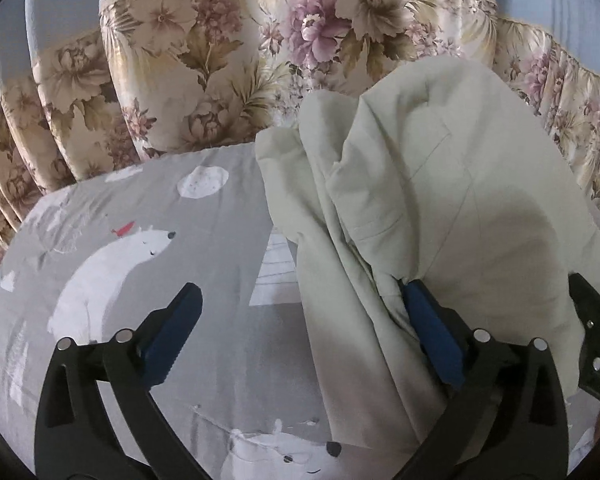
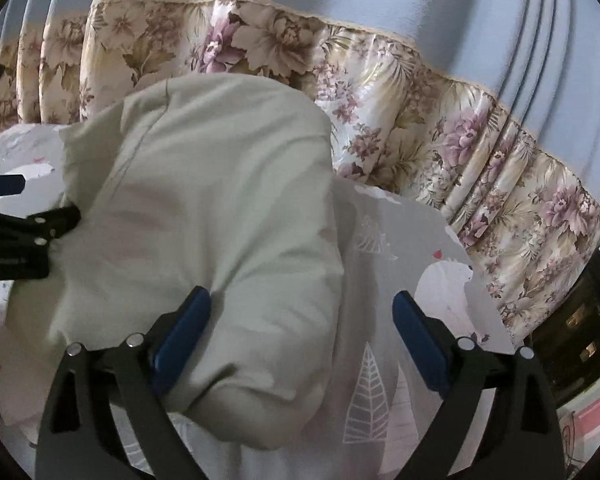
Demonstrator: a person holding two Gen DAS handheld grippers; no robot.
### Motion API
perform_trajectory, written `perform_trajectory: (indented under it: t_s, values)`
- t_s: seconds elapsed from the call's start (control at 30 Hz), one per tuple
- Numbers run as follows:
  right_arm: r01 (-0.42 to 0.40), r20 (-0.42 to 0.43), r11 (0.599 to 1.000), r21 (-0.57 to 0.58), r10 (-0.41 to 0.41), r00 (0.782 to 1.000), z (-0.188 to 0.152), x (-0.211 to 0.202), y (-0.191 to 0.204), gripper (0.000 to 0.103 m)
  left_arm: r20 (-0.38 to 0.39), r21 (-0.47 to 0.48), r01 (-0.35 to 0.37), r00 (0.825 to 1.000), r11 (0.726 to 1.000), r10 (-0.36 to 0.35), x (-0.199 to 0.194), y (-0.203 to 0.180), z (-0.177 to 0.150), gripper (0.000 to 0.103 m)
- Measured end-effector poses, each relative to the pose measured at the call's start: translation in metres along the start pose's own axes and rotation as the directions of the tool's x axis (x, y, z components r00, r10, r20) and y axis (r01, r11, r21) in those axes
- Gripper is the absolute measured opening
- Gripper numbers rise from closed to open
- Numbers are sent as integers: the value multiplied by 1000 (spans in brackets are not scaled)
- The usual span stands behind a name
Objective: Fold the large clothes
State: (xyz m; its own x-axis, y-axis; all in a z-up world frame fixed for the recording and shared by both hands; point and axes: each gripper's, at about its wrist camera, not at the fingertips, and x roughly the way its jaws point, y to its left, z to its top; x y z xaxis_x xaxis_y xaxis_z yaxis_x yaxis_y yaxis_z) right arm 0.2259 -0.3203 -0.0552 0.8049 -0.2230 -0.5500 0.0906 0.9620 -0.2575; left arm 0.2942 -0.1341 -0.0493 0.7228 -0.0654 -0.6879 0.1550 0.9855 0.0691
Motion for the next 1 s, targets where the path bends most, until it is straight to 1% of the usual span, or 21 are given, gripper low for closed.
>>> perform_trajectory:
  t_s: [0.03, 0.07, 0.1, 0.13, 0.17, 0.2, 0.27, 0.33, 0.37, 0.4, 0.5, 0.53, 0.63, 0.7, 0.73, 0.8, 0.87, 0.9, 0.93, 0.97, 1.0]
  values:
    - [-33, 11, 999, 1, 33, 999, 4, -7, -3, 92, 9, -8, 12, 1000, 1000, -12, -3, 1, 4, 99]
    - [-69, 35, 998, 16, 68, 997, 8, -14, -8, 93, 36, -16, 14, 999, 1000, -14, -10, 3, 10, 99]
    - [-105, 74, 994, 39, 101, 992, 14, -21, -16, 96, 59, -17, 11, 998, 1000, -10, -16, 5, 15, 99]
    - [-113, 104, 993, 48, 107, 989, 21, -24, -23, 99, 95, -21, 5, 995, 1000, -3, -24, 7, 25, 99]
    - [-96, 122, 994, 52, 89, 989, 31, -24, -29, 101, 111, -27, 8, 994, 1000, -5, -29, 8, 34, 99]
    - [-88, 134, 995, 54, 80, 988, 41, -21, -35, 101, 119, -36, 17, 993, 999, -13, -32, 9, 45, 99]
    - [-114, 167, 991, 69, 101, 981, 63, -5, -48, 101, 111, -40, 29, 994, 999, -25, -30, 4, 69, 99]
    - [-120, 204, 987, 111, 96, 974, 82, 16, -62, 101, 115, -7, 22, 993, 1000, -21, -22, -8, 89, 99]
    - [-137, 204, 983, 126, 110, 973, 90, 28, -68, 101, 97, 17, 1, 995, 1000, -3, -11, -15, 96, 99]
    - [-146, 190, 980, 135, 119, 974, 97, 41, -73, 101, 82, 27, -11, 997, 1000, 9, -2, -17, 99, 99]
    - [-128, 146, 983, 129, 109, 983, 113, 84, -78, 101, 21, 60, -55, 998, 997, 54, 39, -22, 102, 99]
    - [-114, 115, 986, 122, 100, 988, 116, 101, -77, 101, -15, 65, -66, 998, 996, 67, 58, -21, 100, 100]
    - [-116, 45, 990, 78, 113, 993, 114, 136, -67, 101, -68, 45, -74, 995, 996, 77, 88, -13, 86, 100]
    - [-139, -32, 988, 69, 141, 989, 106, 155, -59, 101, -78, 8, -67, 995, 998, 67, 96, -4, 79, 100]
    - [-153, -37, 985, 83, 156, 987, 102, 157, -60, 101, -80, -3, -58, 995, 998, 58, 99, 0, 77, 100]
    - [-173, -37, 978, 118, 179, 983, 99, 152, -67, 101, -73, -18, -31, 997, 999, 29, 97, 6, 76, 100]
    - [-149, -44, 978, 148, 157, 987, 100, 136, -74, 101, -45, -41, 12, 999, 999, -14, 82, 12, 74, 100]
    - [-130, -23, 978, 160, 135, 991, 101, 117, -77, 101, -31, -44, 20, 999, 999, -21, 71, 16, 72, 99]
    - [-132, 0, 975, 177, 134, 991, 100, 98, -79, 101, 2, -54, 26, 1000, 998, -26, 51, 23, 68, 99]
    - [-149, 15, 970, 193, 148, 989, 99, 80, -80, 101, 31, -69, 40, 999, 997, -38, 34, 29, 64, 99]
    - [-171, 37, 958, 229, 167, 985, 95, 52, -79, 101, 56, -85, 57, 997, 995, -53, 16, 37, 58, 100]
